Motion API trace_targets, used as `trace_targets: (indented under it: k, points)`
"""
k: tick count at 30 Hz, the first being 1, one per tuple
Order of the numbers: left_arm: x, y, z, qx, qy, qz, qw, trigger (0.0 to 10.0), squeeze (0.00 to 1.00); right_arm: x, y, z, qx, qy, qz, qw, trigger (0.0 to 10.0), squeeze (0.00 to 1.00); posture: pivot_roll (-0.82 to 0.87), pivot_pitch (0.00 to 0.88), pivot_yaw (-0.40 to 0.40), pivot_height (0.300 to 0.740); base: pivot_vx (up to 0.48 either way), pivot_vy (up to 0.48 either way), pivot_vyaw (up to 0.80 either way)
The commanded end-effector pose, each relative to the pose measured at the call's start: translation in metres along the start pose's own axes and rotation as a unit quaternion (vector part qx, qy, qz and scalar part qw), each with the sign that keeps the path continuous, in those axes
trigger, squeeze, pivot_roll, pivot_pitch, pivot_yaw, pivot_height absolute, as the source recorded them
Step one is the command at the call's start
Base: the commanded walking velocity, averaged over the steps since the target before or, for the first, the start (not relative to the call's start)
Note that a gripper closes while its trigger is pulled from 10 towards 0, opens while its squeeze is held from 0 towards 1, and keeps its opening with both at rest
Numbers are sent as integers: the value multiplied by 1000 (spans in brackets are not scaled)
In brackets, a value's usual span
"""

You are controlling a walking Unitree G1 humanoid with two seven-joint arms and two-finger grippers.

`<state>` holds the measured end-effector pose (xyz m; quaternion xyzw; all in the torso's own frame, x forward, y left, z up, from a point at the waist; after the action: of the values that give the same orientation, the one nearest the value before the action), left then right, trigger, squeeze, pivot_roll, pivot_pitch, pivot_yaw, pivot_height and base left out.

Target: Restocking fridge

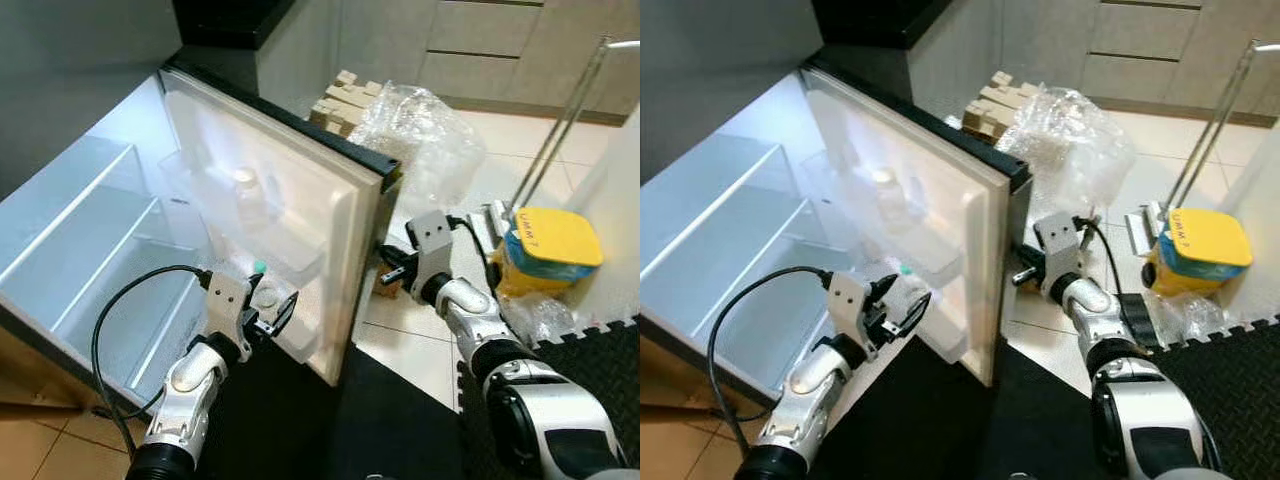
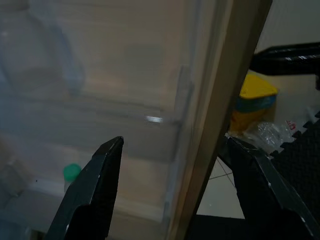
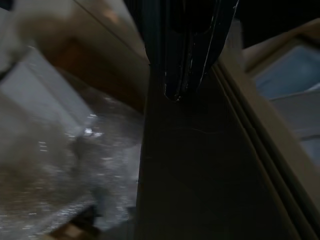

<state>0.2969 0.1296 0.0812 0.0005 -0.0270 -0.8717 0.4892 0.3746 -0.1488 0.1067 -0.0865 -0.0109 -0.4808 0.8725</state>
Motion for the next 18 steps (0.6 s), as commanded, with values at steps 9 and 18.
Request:
trace_targets:
  k: [9,18]
  points:
    - [-36,-36,-6,-17,26,92,995,10000,0,-68,19,10,54,24,205,977,275,0,-59,141,14,719,0,0,0]
    - [-105,-96,-3,-11,80,379,922,10000,0,-121,17,4,58,44,351,934,431,0,-55,145,6,719,0,0,0]
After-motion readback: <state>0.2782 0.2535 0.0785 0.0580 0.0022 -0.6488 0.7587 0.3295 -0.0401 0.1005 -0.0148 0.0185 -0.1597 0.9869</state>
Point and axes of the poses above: a point about 5 cm out from each wrist's last joint towards the gripper, its own y axis pointing out of the wrist towards the gripper, its own z axis along the axis of the wrist's last joint, x = y × z, the point moved 1 cm from there along y, pointing out of the wrist towards the gripper, and after that the axes turned 2 degrees about -y, right-handed, at the moved point
